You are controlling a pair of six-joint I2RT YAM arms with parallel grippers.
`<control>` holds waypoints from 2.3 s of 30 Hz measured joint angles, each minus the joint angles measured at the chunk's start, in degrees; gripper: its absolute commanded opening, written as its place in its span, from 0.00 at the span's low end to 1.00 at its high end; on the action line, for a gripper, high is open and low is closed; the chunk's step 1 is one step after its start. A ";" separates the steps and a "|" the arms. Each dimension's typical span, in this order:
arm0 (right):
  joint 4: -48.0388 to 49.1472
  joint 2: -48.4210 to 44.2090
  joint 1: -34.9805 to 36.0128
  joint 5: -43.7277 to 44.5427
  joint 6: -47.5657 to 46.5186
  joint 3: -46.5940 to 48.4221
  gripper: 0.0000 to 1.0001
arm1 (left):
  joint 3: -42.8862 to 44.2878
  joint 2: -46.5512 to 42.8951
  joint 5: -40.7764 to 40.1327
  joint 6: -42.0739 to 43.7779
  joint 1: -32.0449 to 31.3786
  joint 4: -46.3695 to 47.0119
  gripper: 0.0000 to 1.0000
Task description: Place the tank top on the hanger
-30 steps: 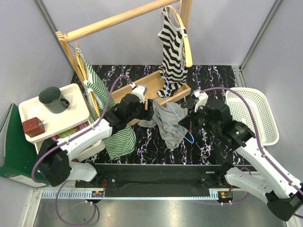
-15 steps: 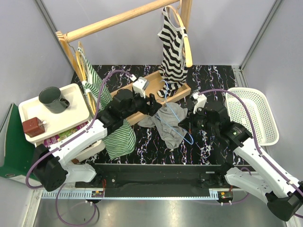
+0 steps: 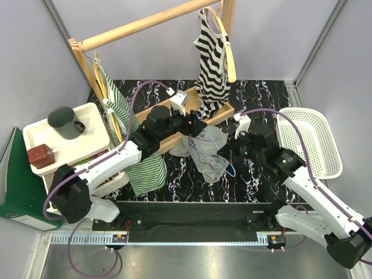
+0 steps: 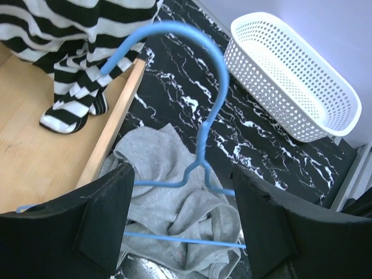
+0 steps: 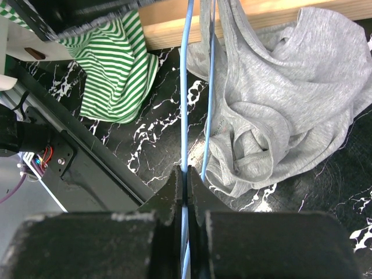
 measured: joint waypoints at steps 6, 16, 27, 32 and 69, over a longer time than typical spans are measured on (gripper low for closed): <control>0.11 0.66 0.00 0.00 0.00 -0.20 0.00 | 1.11 1.03 0.35 -1.01 0.00 2.75 0.54; 1.29 2.03 0.00 0.00 0.02 -0.20 0.00 | 1.60 3.89 0.92 -1.88 0.00 4.94 0.22; 1.97 2.86 0.07 0.17 0.31 -0.57 0.18 | 1.60 4.31 1.49 1.68 0.22 5.75 0.00; 3.10 3.76 0.20 1.57 1.44 -1.51 0.74 | 1.01 4.02 1.20 5.57 -0.17 5.44 0.00; 13.88 23.04 0.26 3.76 9.90 -7.98 0.74 | -12.20 -8.46 -8.87 19.80 -2.29 5.49 0.00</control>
